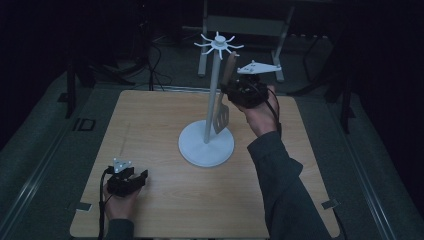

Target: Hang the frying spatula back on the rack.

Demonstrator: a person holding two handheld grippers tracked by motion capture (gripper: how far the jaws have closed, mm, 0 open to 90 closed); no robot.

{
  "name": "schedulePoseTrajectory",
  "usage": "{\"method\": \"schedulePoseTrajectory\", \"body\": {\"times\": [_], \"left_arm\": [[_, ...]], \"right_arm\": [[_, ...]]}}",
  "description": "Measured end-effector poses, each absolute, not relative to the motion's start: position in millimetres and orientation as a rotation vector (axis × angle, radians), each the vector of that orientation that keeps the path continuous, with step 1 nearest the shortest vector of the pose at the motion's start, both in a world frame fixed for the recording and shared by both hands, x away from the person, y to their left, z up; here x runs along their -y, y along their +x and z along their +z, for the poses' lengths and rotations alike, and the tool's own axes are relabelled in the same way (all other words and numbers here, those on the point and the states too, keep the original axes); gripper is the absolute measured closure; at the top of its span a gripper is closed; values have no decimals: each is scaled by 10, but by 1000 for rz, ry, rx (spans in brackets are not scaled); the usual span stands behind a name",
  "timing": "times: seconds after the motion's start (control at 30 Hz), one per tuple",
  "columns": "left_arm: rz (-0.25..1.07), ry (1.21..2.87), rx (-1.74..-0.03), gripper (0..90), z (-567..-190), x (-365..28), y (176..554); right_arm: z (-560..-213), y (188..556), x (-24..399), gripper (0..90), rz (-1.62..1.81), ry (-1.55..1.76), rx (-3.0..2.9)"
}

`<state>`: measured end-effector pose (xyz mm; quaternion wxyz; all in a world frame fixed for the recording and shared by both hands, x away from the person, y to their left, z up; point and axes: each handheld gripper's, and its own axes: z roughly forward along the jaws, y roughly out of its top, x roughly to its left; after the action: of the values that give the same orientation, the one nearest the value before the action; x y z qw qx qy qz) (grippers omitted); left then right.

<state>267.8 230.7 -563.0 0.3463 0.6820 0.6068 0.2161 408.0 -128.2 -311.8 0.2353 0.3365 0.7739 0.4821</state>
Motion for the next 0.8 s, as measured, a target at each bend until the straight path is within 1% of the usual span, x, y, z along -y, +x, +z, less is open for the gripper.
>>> {"method": "schedulePoseTrajectory", "body": {"times": [0.17,0.47,0.6,0.8], "left_arm": [[562,1773,-1573,447,-5634,-2302,2681],[561,1782,-1572,447,-5640,-2293,2686],[559,1785,-1572,447,-5643,-2290,2688],[560,1785,-1574,447,-5644,-2288,2689]], "right_arm": [[-3184,4068,1317,511,1319,927,-2124],[-3296,4008,1400,280,1285,918,-2103],[-3341,3972,1417,226,1258,915,-2124],[-3457,3907,1441,209,1214,923,-2152]]}}
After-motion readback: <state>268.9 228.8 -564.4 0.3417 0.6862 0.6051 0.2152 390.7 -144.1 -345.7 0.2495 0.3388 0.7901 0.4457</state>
